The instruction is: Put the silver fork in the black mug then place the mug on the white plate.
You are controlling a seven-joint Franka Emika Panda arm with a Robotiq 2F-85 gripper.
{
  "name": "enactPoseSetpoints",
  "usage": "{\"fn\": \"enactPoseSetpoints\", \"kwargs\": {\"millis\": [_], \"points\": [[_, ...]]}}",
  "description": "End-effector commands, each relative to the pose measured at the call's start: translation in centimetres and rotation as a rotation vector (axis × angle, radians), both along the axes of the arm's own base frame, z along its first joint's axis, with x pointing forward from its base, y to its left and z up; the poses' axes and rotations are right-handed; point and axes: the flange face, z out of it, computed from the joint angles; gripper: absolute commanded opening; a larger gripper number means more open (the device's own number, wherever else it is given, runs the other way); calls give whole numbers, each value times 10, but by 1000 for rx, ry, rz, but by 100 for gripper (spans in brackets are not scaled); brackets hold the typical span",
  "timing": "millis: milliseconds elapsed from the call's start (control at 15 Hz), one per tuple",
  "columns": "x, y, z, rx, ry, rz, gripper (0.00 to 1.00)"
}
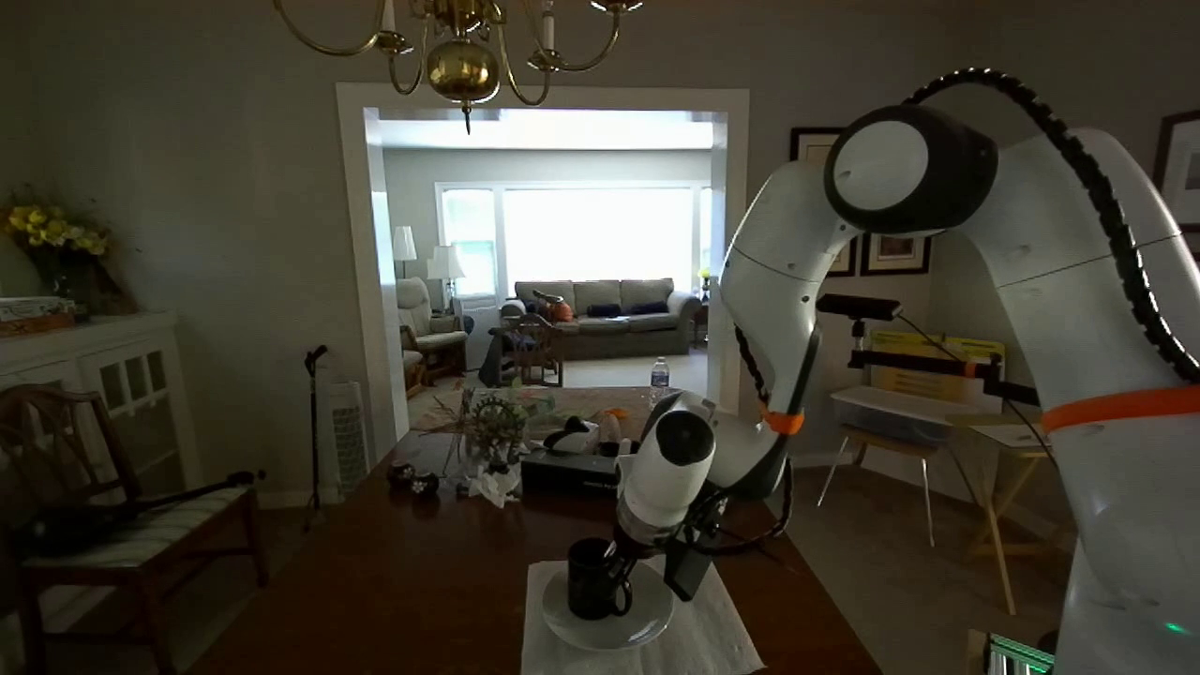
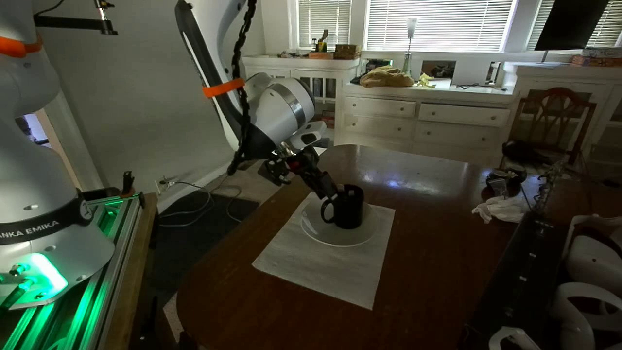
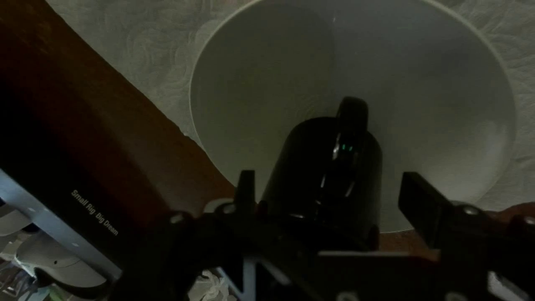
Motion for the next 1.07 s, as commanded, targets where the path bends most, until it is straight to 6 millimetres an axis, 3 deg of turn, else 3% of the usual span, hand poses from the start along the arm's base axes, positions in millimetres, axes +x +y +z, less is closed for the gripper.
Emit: {"fn": "enactPoseSetpoints", "kwargs": {"millis": [0, 333, 667, 1000], "points": [[-17, 3, 28, -10, 11, -17, 100], [-43, -9, 71, 107, 46, -133, 100], [-76, -32, 76, 191, 113, -301, 100], [-90, -25, 95, 219, 165, -333, 100]]}}
